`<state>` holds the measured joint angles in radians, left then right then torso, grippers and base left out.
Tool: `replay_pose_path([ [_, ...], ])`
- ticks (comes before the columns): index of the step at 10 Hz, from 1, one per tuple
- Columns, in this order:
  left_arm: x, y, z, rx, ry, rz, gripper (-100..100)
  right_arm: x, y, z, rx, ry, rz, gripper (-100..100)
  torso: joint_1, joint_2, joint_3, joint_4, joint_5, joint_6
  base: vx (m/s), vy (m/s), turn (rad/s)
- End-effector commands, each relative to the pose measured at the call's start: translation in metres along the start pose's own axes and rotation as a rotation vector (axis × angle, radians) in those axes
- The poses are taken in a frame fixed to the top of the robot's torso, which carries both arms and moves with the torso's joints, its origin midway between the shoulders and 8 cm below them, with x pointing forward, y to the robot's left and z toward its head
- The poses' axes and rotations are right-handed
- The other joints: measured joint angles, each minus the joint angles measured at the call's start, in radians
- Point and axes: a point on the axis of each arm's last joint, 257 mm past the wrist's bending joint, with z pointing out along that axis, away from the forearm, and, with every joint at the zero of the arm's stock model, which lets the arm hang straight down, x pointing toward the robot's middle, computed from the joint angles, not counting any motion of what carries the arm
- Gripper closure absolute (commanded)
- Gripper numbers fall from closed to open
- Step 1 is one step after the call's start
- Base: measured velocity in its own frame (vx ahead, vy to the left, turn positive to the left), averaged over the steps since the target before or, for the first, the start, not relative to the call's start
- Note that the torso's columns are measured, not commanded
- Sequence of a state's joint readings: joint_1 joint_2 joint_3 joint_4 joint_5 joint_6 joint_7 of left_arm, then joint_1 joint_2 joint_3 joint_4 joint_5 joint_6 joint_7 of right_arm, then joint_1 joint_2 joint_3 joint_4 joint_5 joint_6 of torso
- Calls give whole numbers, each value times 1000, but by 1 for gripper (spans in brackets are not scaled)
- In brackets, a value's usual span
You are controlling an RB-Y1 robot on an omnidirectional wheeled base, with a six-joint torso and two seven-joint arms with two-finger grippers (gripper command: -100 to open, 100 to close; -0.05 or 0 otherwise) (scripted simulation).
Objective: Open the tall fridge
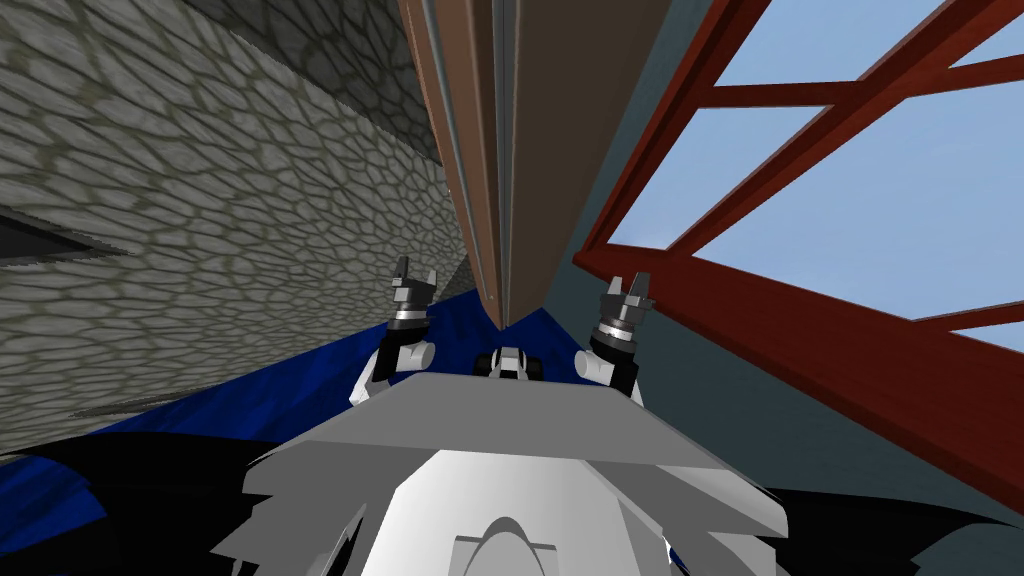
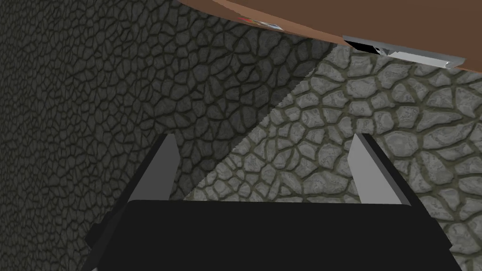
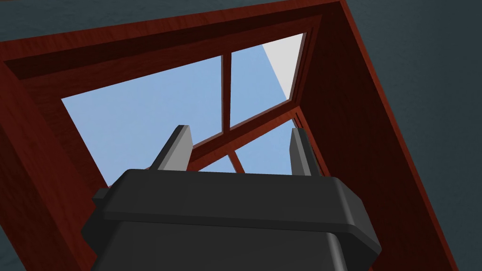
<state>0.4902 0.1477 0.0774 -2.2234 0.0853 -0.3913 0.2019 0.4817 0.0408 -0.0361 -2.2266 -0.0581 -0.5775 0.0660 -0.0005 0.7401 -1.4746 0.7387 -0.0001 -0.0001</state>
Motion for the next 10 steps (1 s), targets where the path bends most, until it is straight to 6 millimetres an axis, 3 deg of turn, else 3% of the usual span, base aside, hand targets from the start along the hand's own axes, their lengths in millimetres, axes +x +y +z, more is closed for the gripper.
replay_pose_path([
  [1, -7, 24, -4, -33, -32, -51, -100, 0, 0, 0, 0, 0, 0, 0, 0, -2, -1, 0, 0, 0, 144, -106, 12],
  [10, -26, 86, -19, -130, -76, -145, -100, 0, 0, 0, 0, 0, 0, 0, 1, -1, -1, -1, 0, 0, 116, -85, 11],
])
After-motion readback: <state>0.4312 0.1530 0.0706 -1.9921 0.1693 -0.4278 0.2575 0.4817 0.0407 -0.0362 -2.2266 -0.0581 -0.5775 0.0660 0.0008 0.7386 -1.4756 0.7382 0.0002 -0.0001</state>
